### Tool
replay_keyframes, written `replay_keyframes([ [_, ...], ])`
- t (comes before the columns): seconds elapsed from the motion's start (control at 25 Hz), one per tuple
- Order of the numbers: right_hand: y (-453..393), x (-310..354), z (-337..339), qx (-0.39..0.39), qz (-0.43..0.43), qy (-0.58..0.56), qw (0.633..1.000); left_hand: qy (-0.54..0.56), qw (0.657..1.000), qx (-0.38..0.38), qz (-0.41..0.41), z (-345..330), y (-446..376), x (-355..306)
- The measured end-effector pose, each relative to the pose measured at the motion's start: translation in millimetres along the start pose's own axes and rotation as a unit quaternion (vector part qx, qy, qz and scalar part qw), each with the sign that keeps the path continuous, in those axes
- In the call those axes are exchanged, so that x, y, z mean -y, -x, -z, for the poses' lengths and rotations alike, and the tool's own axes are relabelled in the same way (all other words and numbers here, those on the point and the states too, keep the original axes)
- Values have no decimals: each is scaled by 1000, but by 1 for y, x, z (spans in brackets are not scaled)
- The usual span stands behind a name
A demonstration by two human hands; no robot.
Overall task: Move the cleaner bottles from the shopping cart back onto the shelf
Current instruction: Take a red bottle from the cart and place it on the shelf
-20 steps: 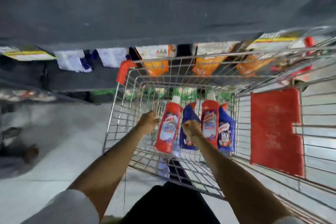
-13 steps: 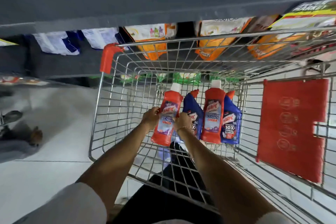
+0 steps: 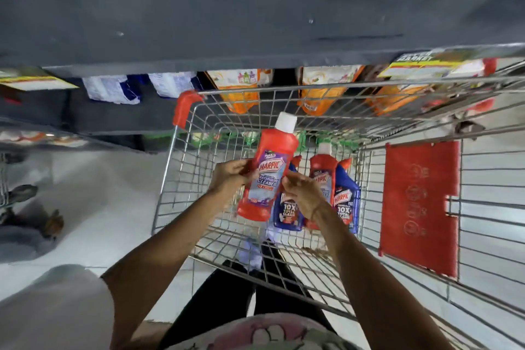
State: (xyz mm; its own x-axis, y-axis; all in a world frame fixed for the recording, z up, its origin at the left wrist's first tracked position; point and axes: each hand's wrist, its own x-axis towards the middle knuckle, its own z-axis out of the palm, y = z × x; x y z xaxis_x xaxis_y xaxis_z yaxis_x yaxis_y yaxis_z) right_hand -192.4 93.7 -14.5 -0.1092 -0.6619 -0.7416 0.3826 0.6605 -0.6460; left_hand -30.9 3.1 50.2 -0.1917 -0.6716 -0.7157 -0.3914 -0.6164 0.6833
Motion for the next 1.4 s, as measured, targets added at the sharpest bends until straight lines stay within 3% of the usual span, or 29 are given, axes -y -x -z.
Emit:
replay_keyframes([
  [0.24,61,114,-16,59,243,56,967,84,983,20,-161,22,63,-84],
  [0.44,87,195,-63,86,344,38,934,135,937,58,-316,70,84,-138],
  [0.56,93,235,-107,98,395,39,912,152,916,37,-370,111,89,-170],
  [0.8,78,297,-212,107,444,51,888,165,892,-19,-420,212,77,-218],
  [1.16,10,322,-371,76,440,45,893,174,885,-54,-428,362,23,-235],
  [1.4,-16,323,-410,93,429,49,897,184,884,-50,-426,401,-3,-226],
])
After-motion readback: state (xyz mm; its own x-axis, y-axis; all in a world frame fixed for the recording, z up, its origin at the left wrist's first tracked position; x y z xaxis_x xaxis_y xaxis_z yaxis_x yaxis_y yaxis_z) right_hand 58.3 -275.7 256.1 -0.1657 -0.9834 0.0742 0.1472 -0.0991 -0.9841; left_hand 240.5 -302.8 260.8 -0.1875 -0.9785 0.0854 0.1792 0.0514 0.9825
